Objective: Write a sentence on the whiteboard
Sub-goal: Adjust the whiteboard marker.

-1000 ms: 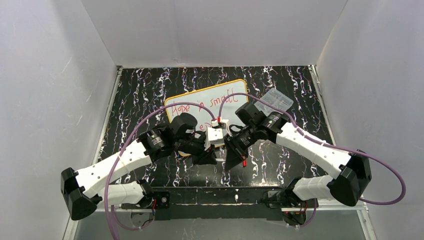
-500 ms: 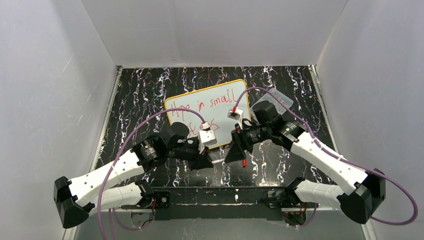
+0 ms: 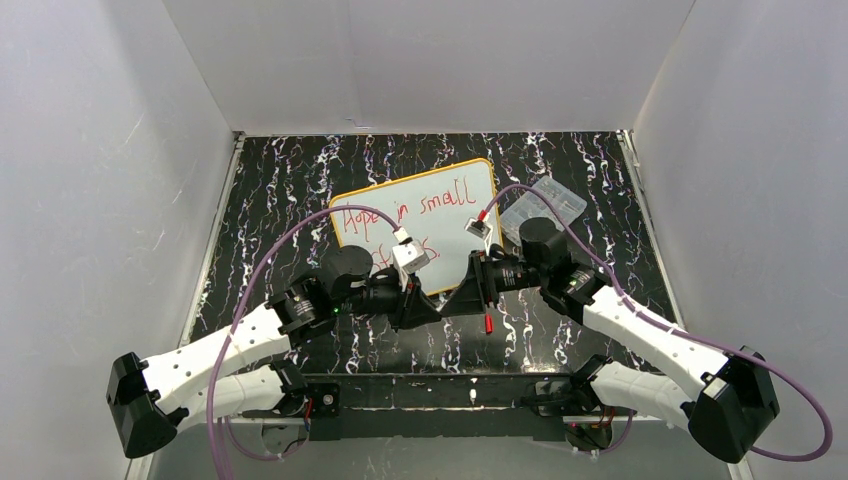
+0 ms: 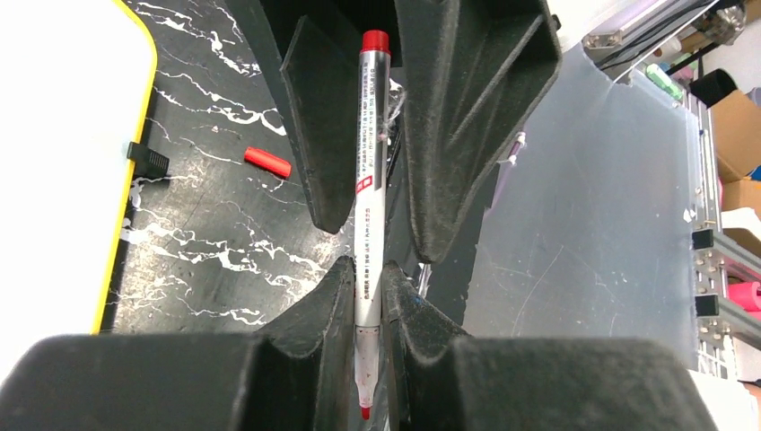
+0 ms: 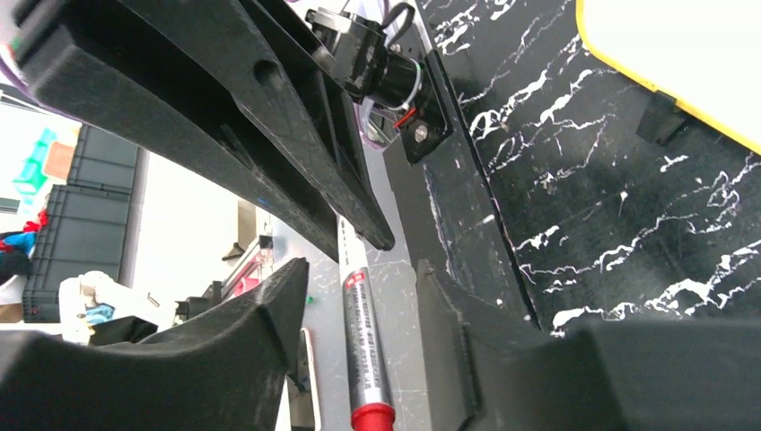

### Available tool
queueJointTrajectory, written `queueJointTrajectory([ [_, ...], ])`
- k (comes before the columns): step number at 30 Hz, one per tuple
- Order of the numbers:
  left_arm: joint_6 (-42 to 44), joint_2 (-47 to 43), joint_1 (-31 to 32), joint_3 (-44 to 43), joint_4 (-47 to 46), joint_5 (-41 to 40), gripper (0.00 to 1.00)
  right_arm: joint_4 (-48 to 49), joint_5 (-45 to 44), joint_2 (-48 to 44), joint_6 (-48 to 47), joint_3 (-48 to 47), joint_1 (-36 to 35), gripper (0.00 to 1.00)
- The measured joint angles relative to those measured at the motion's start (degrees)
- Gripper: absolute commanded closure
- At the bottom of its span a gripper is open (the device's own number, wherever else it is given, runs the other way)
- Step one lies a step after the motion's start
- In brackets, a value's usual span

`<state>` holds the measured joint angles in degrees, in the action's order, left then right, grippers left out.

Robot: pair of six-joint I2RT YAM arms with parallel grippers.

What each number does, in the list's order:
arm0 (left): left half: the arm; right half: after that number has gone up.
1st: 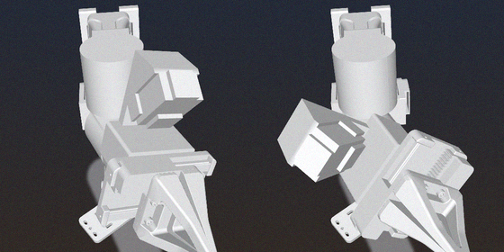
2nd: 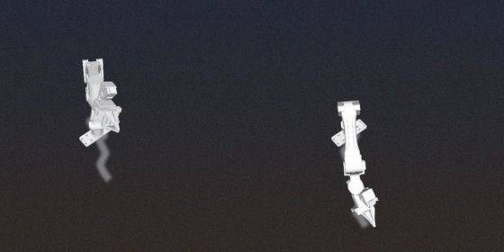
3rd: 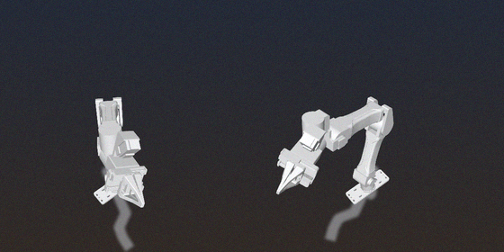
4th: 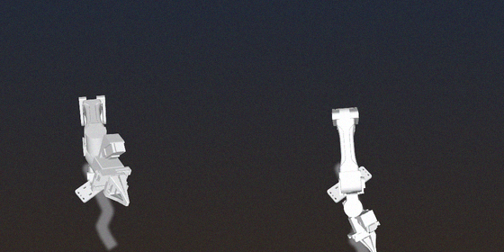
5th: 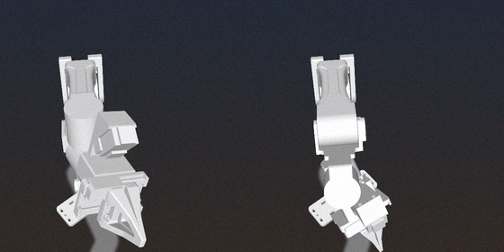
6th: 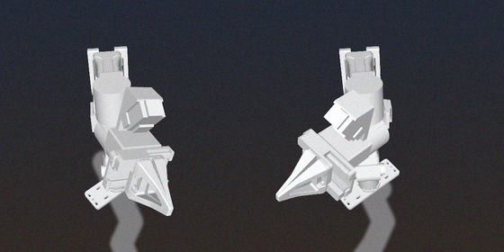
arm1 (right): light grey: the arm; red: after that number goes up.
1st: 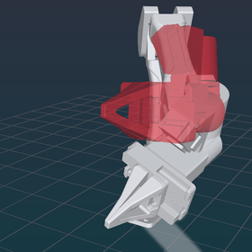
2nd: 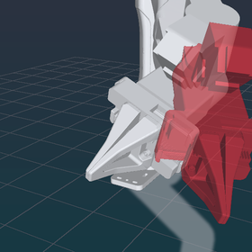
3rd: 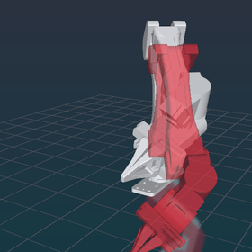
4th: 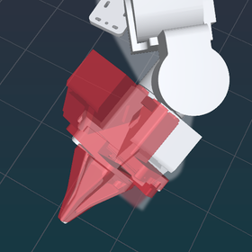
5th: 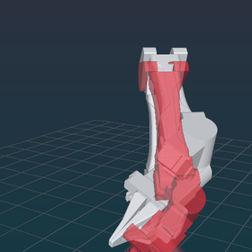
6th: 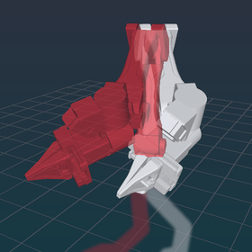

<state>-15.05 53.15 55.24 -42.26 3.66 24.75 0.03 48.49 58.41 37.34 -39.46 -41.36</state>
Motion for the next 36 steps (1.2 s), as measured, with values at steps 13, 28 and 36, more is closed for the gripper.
queueJointTrajectory([
  [13,-0.61,-0.24,0.00,0.55,-0.79,-0.09,1.00,5.35,0.13,0.07,4.59,1.11,0.11,0.75],
  [28,-5.38,-0.76,0.00,0.70,0.26,-7.65,0.35,-1.20,-10.86,-4.17,0.70,-1.07,2.97,0.99],
  [36,-16.96,1.57,2.84,1.62,-0.35,-19.32,0.37,-24.79,-40.15,-7.28,-13.92,-14.78,5.01,0.99],
])
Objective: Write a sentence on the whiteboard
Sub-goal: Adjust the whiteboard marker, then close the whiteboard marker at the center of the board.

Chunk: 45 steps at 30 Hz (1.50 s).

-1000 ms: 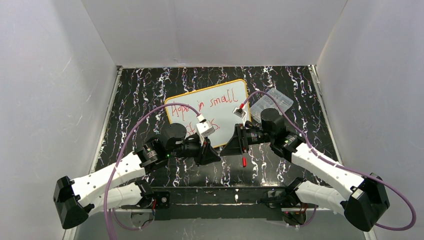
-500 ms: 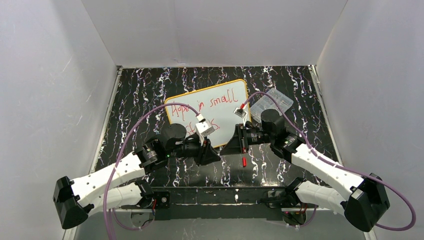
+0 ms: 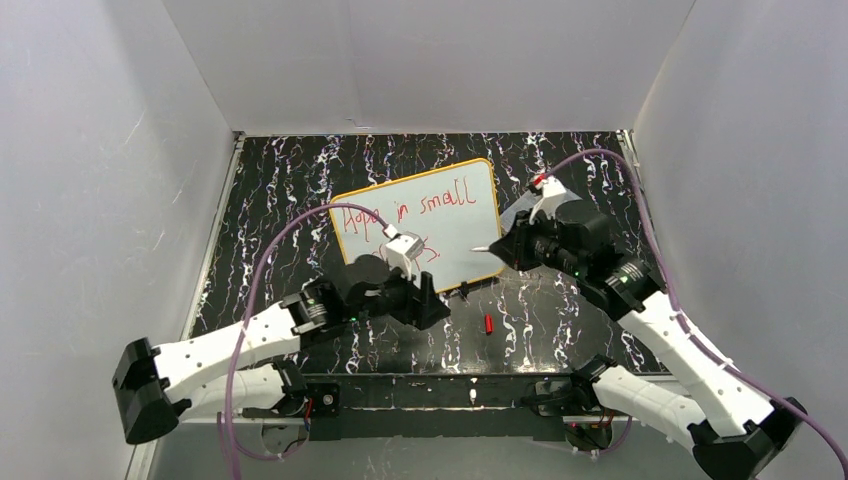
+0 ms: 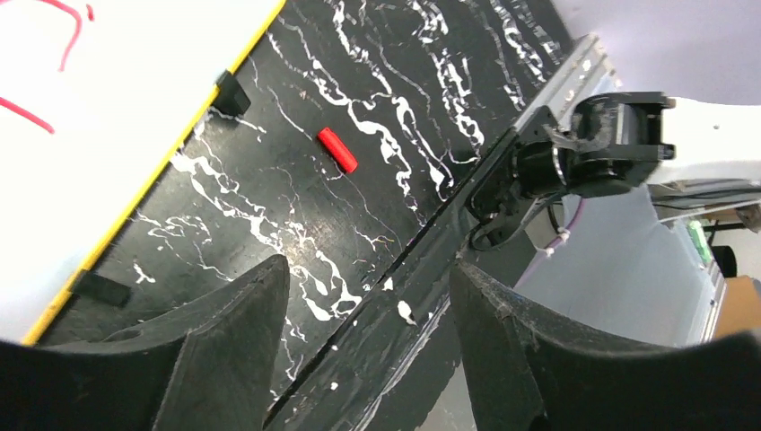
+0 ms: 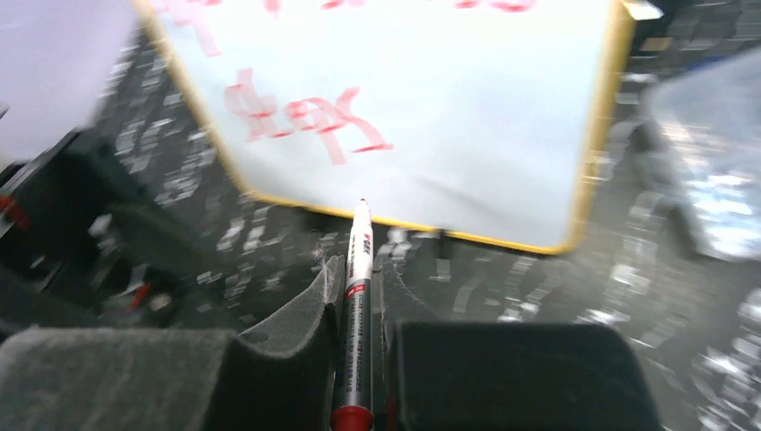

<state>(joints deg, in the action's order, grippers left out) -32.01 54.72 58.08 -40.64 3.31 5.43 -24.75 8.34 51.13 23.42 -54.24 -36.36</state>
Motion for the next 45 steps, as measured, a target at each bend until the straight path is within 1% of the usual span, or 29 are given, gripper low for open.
queueJointTrajectory([
  [4,-4.66,8.35,5.97,-2.97,1.03,-7.02,0.37,-6.86,-13.94,-3.43,-4.02,-1.20,0.00,0.99],
  [8,-7.69,18.97,10.27,-9.75,2.34,-11.08,0.39,-10.36,-23.67,-8.70,-5.92,-1.18,0.02,0.99],
  [12,-10.16,28.00,11.50,-15.87,3.15,-13.03,0.42,-11.69,-30.05,-12.39,-6.80,-1.14,0.02,0.99],
  [16,-12.15,38.71,11.85,-22.99,4.85,-14.14,0.51,-12.20,-35.56,-14.05,-7.63,-0.66,0.02,0.99],
  [19,-12.76,46.07,11.96,-27.85,7.63,-14.51,0.54,-12.87,-38.14,-14.88,-8.72,-0.17,0.02,0.99],
  [22,-12.83,50.69,11.96,-30.91,10.78,-14.69,0.60,-12.81,-39.74,-15.67,-9.73,-0.07,0.02,0.99],
  [30,-13.00,55.23,11.96,-35.47,15.45,-14.08,0.65,-12.57,-41.24,-16.92,-11.02,1.16,0.02,0.99],
  [33,-13.00,57.29,11.96,-37.66,16.15,-13.46,0.68,-12.48,-41.24,-16.92,-11.39,1.62,0.02,0.99],
  [35,-13.00,57.99,11.96,-37.83,16.83,-13.27,0.70,-12.44,-41.27,-16.92,-11.47,1.64,0.02,0.99],
  [39,-13.05,58.58,11.89,-37.86,18.73,-12.92,0.71,-12.44,-41.27,-16.94,-11.61,1.64,0.02,0.99],
  [42,-13.00,58.58,11.89,-38.16,20.06,-13.05,0.77,-12.44,-41.27,-17.03,-11.63,1.64,0.02,0.99],
  [45,-12.96,58.58,11.89,-38.16,20.92,-13.27,0.78,-12.44,-41.27,-17.14,-11.63,1.66,0.02,0.99],
])
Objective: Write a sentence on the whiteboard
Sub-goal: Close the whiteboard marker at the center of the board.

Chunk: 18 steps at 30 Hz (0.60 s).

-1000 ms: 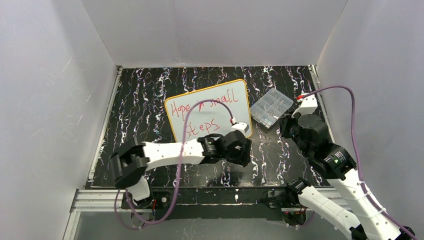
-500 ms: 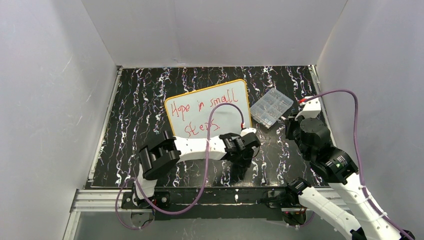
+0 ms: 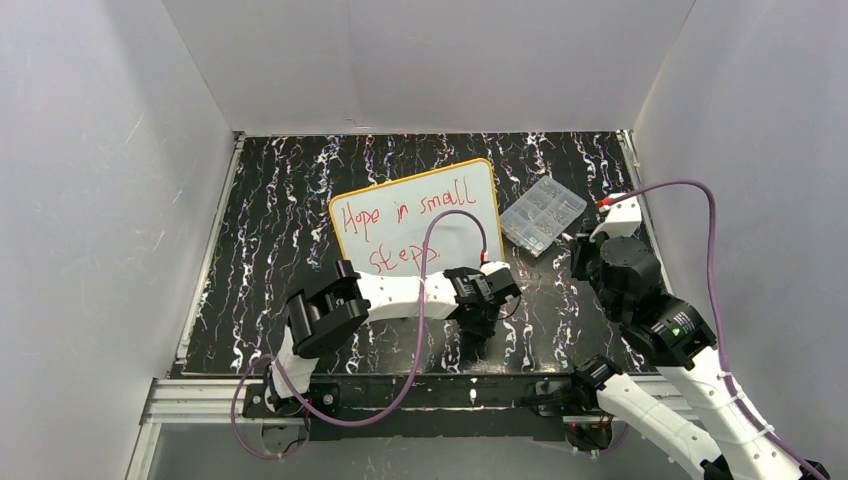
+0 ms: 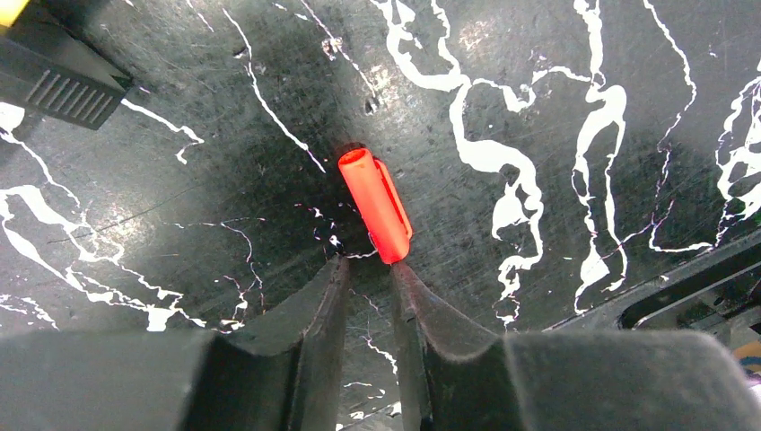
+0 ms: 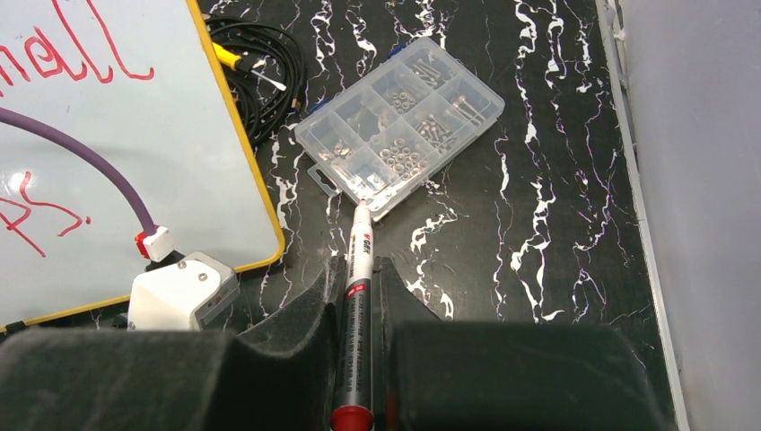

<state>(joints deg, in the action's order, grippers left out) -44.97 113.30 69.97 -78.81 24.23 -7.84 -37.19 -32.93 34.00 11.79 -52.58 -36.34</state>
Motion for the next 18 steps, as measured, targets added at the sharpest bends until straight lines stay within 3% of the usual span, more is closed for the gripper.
queueJointTrajectory([
  [13,1.29,0.00,0.00,-0.46,-1.16,1.20,0.66,0.20,-0.09,-0.17,0.00,1.09,0.00,0.99],
  [18,1.92,1.97,-0.04,-4.04,-0.76,0.98,0.70,0.20,-0.09,-0.20,0.00,1.11,0.00,0.98],
])
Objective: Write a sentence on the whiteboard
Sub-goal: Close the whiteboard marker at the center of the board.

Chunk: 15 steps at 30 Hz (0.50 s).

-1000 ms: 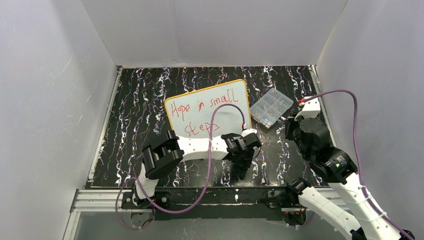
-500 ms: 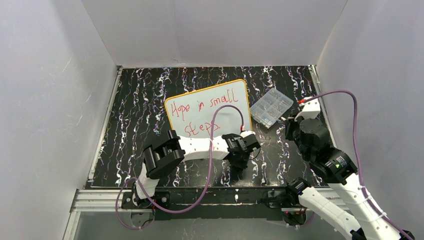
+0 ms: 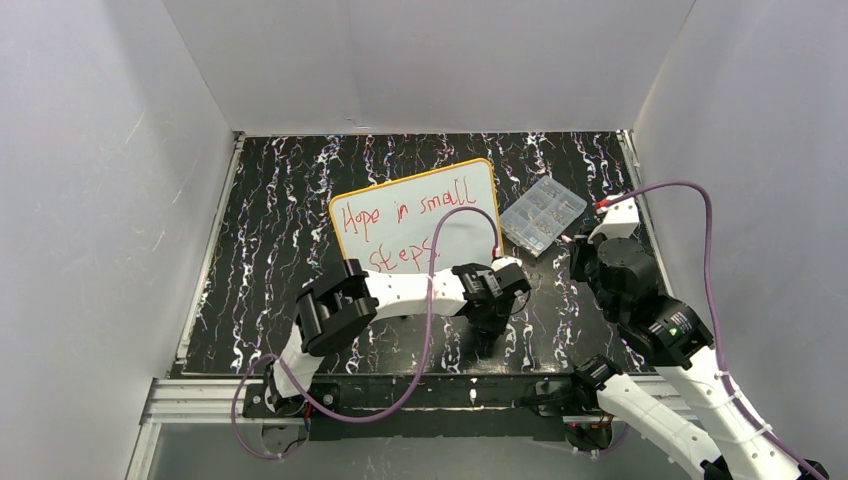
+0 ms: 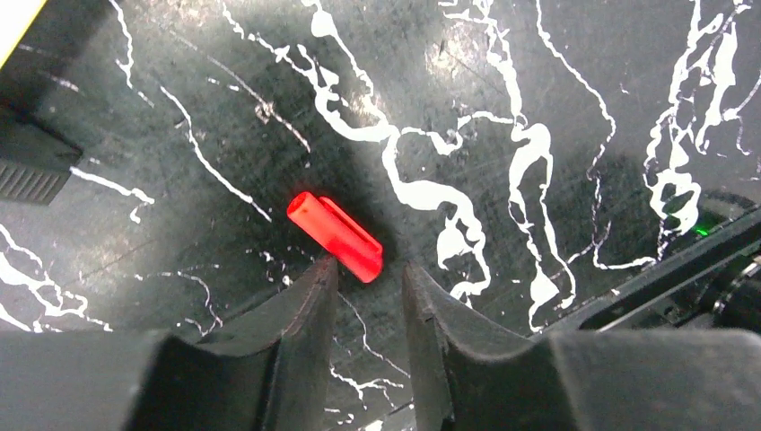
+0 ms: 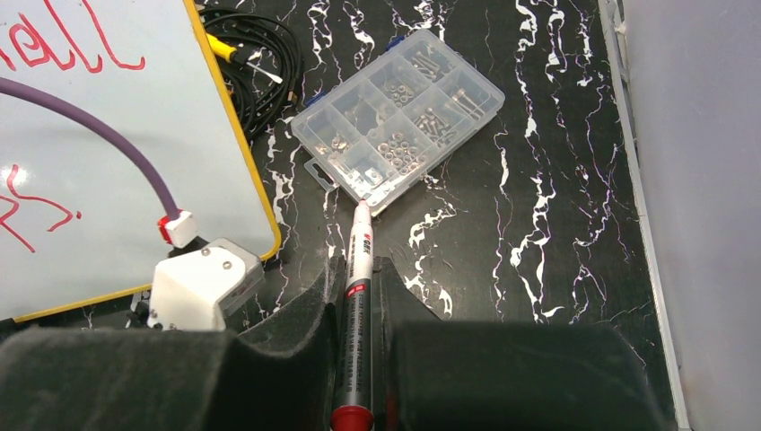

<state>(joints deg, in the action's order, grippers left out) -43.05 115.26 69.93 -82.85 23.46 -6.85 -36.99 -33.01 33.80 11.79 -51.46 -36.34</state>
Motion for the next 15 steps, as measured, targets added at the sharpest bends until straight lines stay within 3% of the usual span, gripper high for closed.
queueJointTrajectory([
  [15,1.77,1.95,-0.48,-1.84,3.50,-4.42,0.75,0.35,-0.07,-0.83,0.00,0.70,0.00,0.98],
])
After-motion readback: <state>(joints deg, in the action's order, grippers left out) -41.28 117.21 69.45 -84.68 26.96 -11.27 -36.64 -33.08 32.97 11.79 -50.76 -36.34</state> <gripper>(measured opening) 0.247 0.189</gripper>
